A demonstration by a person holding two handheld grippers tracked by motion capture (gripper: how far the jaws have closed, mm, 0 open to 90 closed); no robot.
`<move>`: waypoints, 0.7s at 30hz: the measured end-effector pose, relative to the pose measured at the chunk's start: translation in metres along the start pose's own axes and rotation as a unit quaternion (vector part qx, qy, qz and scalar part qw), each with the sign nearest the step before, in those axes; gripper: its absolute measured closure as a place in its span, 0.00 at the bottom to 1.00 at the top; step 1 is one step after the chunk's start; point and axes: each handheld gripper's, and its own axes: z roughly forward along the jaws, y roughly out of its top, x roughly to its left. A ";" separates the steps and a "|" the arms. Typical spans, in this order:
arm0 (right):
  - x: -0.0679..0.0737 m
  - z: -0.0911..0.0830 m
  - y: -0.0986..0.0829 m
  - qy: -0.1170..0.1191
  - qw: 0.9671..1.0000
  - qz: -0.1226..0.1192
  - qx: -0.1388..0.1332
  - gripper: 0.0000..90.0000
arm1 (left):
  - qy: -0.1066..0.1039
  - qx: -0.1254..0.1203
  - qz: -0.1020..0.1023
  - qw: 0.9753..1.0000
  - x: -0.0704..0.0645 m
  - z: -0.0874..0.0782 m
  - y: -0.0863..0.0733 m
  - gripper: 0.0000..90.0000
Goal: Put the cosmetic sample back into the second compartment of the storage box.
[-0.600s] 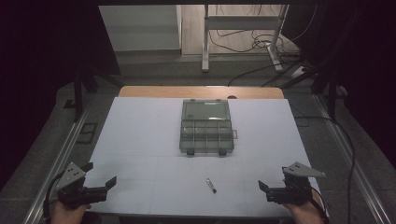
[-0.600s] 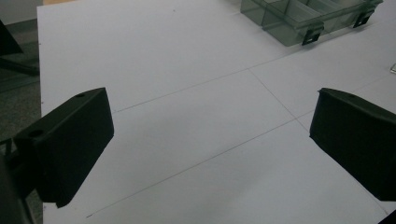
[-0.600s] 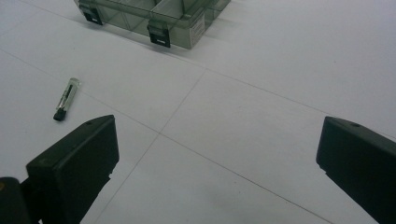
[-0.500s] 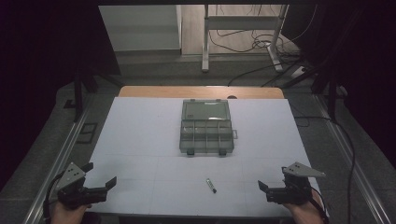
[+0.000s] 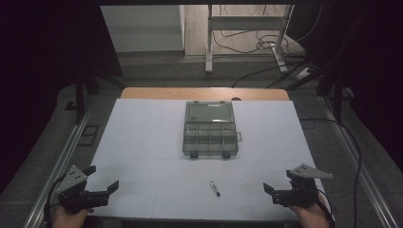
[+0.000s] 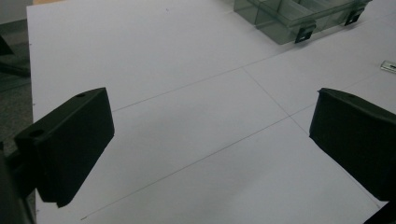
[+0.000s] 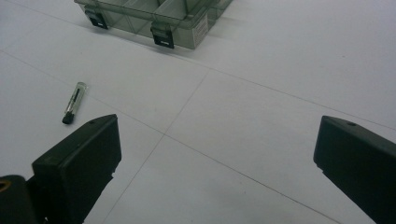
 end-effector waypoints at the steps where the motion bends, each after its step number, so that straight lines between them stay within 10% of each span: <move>1: 0.000 0.000 0.000 -0.001 1.000 -0.001 0.000 0.02 | -0.002 -0.002 -0.001 1.000 0.000 0.000 0.000 0.00; 21: 0.006 0.012 0.007 0.033 0.999 -0.020 0.013 0.00 | -0.004 -0.003 -0.007 1.000 0.002 0.000 0.000 0.01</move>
